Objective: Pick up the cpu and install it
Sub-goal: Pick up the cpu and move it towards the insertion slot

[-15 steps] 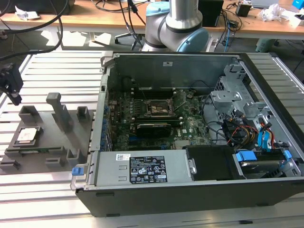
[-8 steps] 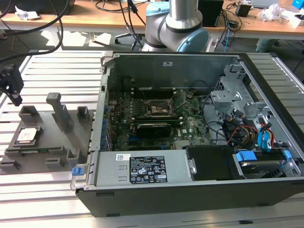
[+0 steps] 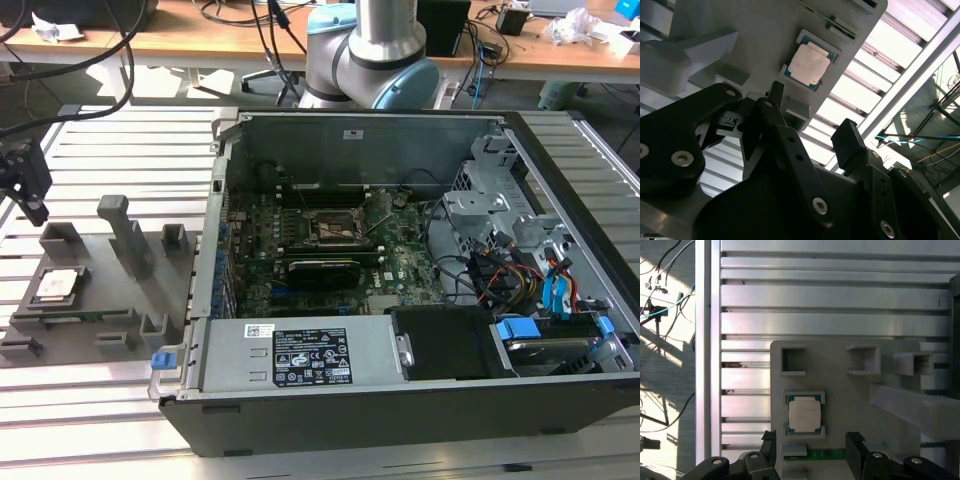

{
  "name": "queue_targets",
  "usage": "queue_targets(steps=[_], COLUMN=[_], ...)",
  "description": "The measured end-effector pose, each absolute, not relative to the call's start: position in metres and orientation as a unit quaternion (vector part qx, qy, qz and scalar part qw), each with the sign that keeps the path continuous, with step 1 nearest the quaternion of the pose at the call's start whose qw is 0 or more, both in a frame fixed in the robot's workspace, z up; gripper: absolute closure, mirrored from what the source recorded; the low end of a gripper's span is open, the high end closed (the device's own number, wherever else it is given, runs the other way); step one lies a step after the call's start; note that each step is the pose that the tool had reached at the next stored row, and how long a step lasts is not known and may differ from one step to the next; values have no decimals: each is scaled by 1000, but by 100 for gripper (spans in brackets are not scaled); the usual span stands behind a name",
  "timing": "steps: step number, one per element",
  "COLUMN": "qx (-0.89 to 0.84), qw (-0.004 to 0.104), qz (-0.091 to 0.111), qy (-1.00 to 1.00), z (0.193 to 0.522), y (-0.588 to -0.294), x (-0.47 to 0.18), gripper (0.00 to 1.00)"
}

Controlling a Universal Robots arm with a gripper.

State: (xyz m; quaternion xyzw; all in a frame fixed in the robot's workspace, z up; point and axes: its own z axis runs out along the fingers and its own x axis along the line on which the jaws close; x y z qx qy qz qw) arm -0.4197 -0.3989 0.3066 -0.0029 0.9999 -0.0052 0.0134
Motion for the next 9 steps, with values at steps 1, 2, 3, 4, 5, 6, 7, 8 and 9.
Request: queue_targets(steps=[1, 2, 3, 4, 5, 6, 7, 8, 9], qx=[-3, -3, -3, -3, -3, -3, -3, -3, -3], qw=[13, 13, 13, 13, 13, 13, 13, 13, 13], qz=[-5, -5, -5, -5, -5, -5, -5, -5, -5], qy=[1000, 1000, 1000, 1000, 1000, 1000, 1000, 1000, 1000], z=[306, 305, 305, 304, 304, 304, 304, 303, 303], y=[-399, -399, -399, -399, -399, -399, -399, -399, -399], x=[-420, -420, -420, -420, -420, -420, -420, -420, -420], gripper=[34, 34, 34, 34, 34, 34, 34, 34, 34])
